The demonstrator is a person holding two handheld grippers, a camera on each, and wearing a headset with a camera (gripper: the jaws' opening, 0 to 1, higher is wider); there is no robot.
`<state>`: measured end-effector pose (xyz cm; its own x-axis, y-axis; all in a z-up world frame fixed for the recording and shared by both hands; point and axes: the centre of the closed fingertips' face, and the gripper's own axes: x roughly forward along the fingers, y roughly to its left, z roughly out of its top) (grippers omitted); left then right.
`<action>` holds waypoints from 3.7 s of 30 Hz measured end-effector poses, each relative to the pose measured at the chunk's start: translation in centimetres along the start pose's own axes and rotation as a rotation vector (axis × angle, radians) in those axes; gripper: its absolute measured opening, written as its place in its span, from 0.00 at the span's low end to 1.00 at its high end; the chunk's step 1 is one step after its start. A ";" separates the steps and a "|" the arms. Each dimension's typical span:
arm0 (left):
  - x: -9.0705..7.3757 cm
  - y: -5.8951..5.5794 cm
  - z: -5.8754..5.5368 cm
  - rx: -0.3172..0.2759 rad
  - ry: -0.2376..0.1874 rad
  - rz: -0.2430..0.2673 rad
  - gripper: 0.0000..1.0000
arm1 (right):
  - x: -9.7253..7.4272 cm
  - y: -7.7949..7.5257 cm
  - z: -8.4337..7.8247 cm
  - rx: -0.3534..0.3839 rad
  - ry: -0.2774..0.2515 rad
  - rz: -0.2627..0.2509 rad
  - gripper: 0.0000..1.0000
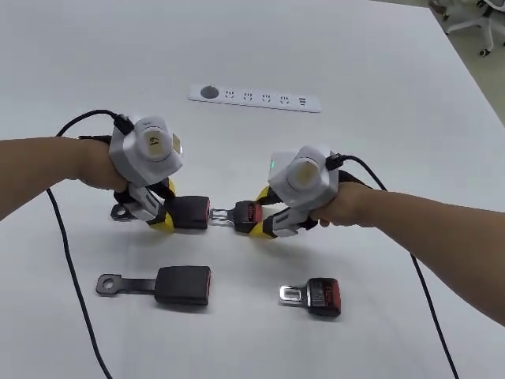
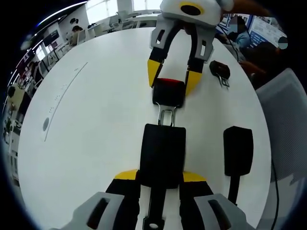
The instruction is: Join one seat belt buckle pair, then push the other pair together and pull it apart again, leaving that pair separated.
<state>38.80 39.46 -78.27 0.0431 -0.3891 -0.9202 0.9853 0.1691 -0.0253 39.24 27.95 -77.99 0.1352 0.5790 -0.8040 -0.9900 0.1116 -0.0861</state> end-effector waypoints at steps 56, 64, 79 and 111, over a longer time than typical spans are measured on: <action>0.0 0.0 0.0 0.007 -0.012 0.000 0.31 | 0.6 0.7 1.8 0.006 -0.020 -0.003 0.27; -0.1 -0.2 0.1 0.005 -0.014 0.000 0.31 | 0.8 0.7 1.8 0.016 -0.022 -0.002 0.27; 0.0 -0.1 0.2 0.005 -0.021 -0.001 0.31 | 1.0 0.4 2.0 0.012 -0.024 0.005 0.27; 0.1 -0.3 0.4 0.005 -0.025 -0.002 0.30 | 1.6 0.7 2.9 0.022 -0.039 0.018 0.27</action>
<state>38.57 39.04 -78.22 0.0447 -0.4117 -0.9102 0.9861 0.1640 -0.0257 38.87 31.26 -77.65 0.1194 0.6124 -0.7815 -0.9912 0.1187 -0.0585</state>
